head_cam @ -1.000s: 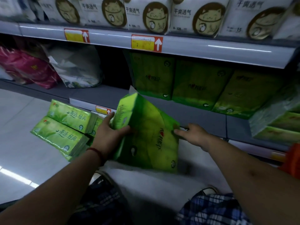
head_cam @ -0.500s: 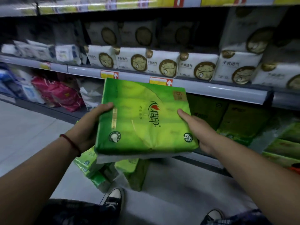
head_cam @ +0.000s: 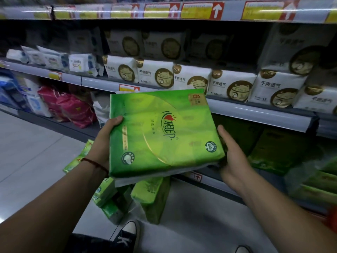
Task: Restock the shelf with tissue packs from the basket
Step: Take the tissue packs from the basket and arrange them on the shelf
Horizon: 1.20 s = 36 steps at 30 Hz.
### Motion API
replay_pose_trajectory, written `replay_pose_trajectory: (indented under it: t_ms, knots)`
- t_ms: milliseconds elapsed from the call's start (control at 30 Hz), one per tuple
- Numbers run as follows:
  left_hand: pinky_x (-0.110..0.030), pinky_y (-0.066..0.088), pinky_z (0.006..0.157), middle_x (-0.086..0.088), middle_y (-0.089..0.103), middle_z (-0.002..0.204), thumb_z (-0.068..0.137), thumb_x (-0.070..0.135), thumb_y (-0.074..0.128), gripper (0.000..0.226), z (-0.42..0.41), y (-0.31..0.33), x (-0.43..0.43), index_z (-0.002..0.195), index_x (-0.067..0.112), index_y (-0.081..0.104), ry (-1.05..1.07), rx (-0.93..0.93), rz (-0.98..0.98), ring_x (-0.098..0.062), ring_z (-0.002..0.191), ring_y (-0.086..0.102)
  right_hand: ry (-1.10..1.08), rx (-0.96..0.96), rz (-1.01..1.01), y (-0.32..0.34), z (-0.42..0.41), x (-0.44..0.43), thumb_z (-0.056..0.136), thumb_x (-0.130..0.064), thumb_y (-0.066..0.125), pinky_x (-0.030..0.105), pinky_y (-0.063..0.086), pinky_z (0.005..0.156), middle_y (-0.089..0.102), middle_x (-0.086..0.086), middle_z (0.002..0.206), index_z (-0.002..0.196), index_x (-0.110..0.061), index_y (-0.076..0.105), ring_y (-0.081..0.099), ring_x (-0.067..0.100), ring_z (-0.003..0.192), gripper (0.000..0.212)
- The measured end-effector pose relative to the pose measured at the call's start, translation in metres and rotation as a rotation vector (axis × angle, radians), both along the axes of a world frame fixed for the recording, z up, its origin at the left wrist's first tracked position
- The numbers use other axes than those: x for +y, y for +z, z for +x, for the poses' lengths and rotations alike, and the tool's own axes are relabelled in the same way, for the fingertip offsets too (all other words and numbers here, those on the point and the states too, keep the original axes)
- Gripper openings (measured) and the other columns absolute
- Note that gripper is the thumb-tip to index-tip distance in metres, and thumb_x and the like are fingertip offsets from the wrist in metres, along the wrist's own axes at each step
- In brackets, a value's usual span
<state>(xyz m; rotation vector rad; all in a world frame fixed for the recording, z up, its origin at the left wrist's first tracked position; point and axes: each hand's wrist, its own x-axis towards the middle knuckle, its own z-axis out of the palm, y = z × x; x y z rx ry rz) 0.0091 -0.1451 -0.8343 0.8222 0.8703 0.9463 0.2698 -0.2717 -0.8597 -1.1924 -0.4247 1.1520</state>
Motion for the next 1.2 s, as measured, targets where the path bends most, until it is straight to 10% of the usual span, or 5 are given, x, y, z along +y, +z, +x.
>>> replay_pose_trajectory:
  t_ms: [267, 600, 733, 1033, 1200]
  knots:
    - [-0.041, 0.062, 0.071, -0.017, 0.075, 0.120, 0.097, 0.037, 0.048, 0.041, 0.001, -0.011, 0.004, 0.126, 0.014, 0.066, -0.072, 0.023, -0.060, -0.032, 0.085, 0.078, 0.064, 0.390, 0.085, -0.004, -0.004, 0.004, 0.086, -0.062, 0.060, 0.066, 0.042, 0.107, 0.074, 0.016, 0.122, 0.115, -0.018, 0.080, 0.067, 0.040, 0.117, 0.056]
    - [-0.064, 0.044, 0.109, -0.015, 0.061, 0.145, 0.076, 0.075, 0.068, 0.088, -0.030, -0.010, 0.033, 0.143, 0.018, 0.061, -0.043, 0.058, 0.019, -0.042, 0.132, 0.058, -0.015, 0.291, 0.101, 0.001, 0.005, 0.011, 0.083, -0.028, 0.065, 0.045, 0.053, 0.093, 0.078, 0.006, 0.106, 0.105, -0.019, 0.074, 0.070, 0.027, 0.096, 0.026]
    - [-0.072, 0.038, 0.110, -0.021, 0.056, 0.149, 0.055, 0.053, 0.092, 0.099, -0.027, -0.017, 0.028, 0.142, 0.015, 0.061, -0.159, 0.115, 0.026, -0.046, 0.140, 0.049, -0.068, 0.272, 0.113, 0.005, 0.008, 0.011, 0.093, -0.036, 0.065, 0.042, 0.053, 0.099, 0.077, 0.006, 0.116, 0.116, -0.020, 0.073, 0.074, 0.023, 0.104, 0.029]
    - [-0.065, 0.051, 0.100, -0.020, 0.062, 0.143, 0.074, 0.038, 0.072, 0.075, -0.017, -0.030, 0.028, 0.142, 0.009, 0.059, -0.132, 0.075, 0.021, -0.044, 0.135, 0.055, 0.071, 0.184, -0.069, 0.006, -0.001, 0.001, 0.089, -0.026, 0.072, 0.065, 0.051, 0.098, 0.077, 0.007, 0.115, 0.127, -0.021, 0.067, 0.073, 0.030, 0.109, 0.038]
    - [-0.063, 0.041, 0.114, -0.025, 0.062, 0.139, 0.060, 0.040, 0.079, 0.090, -0.017, -0.031, 0.026, 0.139, 0.002, 0.059, -0.262, 0.226, 0.081, -0.041, 0.126, 0.062, -0.044, 0.051, -0.112, -0.002, 0.003, 0.003, 0.077, -0.029, 0.083, 0.053, 0.058, 0.092, 0.079, 0.006, 0.109, 0.126, -0.019, 0.069, 0.075, 0.028, 0.104, 0.051]
